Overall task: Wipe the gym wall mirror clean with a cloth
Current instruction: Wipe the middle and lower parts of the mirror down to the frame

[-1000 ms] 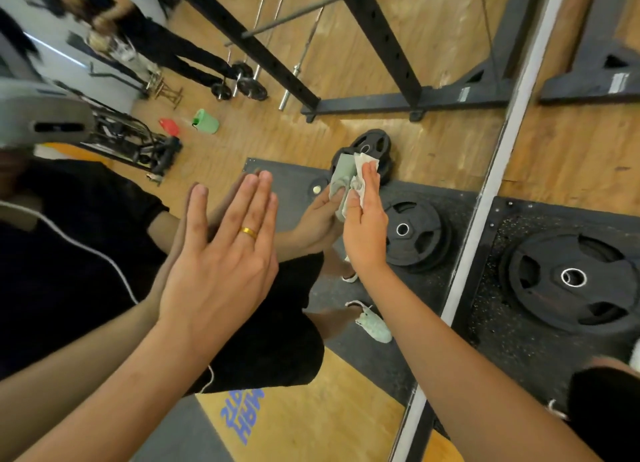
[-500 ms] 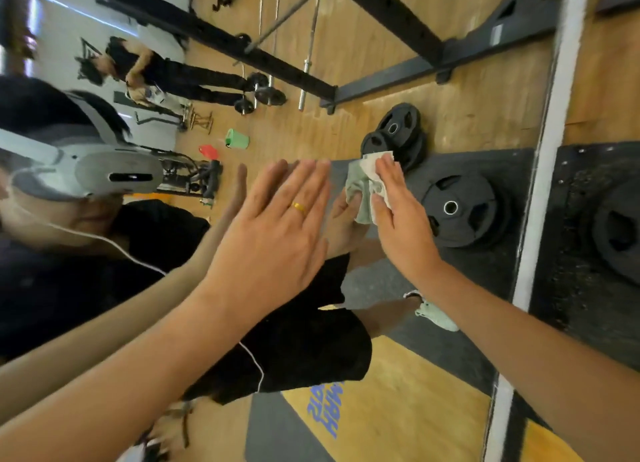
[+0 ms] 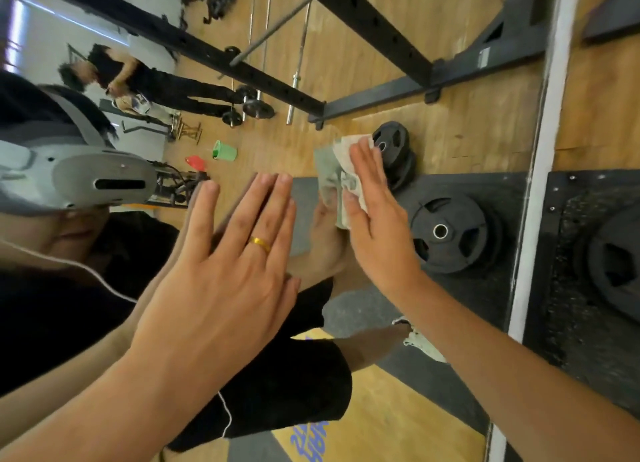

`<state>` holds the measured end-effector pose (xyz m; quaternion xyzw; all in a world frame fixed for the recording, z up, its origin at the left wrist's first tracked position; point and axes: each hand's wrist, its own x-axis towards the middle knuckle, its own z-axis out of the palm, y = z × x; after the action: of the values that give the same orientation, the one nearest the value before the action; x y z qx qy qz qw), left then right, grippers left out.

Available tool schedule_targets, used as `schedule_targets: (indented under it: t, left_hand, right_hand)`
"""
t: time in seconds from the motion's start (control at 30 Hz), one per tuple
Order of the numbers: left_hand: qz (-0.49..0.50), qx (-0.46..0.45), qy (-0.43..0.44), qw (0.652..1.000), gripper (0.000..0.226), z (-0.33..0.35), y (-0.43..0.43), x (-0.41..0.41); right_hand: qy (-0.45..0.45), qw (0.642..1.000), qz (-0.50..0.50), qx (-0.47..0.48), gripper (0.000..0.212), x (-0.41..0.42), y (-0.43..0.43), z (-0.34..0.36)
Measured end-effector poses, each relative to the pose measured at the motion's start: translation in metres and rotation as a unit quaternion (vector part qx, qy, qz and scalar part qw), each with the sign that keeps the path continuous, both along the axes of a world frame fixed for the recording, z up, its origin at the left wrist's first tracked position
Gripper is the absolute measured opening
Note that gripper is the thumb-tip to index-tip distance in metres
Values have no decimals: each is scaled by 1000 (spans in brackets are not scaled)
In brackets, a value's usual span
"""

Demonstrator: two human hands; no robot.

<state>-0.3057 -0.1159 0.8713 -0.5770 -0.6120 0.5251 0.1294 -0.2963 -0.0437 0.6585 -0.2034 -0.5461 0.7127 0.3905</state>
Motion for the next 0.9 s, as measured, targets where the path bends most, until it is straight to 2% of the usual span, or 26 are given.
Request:
schedule_targets:
  t: [0.07,0.17,0.23,0.4,0.47,0.53,0.63,0.77,0.83,0.9]
  left_hand:
    - [3,-2,0,1000,75,1,1,-2]
    - [-2,1,11,1000,75,3,0,-2]
    - [-5,10,13,1000,75,2,0,-1]
    - [5,21,4,1000,76,1,-1,0]
    - [10,25,4,1000,76,1,0,-1]
    - [11,21,9,1000,76,0,2,-1]
    - [14,18,11,1000,75,0,2,0]
    - [19,14,15,1000,75,0,3,-1]
    - [16,21,9,1000,74,0,3,-2]
    - [21,37,-8,999,71,0,2,0]
  right_hand:
    - [-42,999,-6,-26,53,-4,5,-30]
    - [-114,982,-24,-151,54,-10,15,-45]
    - [-119,980,-25,-159,53,-13,18,-34]
    - [-23,1000,-12,0,53,-16,14,4]
    - [2,997,-12,74,54,-20,22,-5]
    - [-3,995,-11,102,55,-24,30,-30]
    - [-70,997,-31,-11,53,-26,39,-71]
    - [-179,965,-29,-191,58,-36,64,-65]
    - [-156,966,-39,-204,52,-46,82,-31]
    - [-103,982,-39,-155,51,-54,98,3]
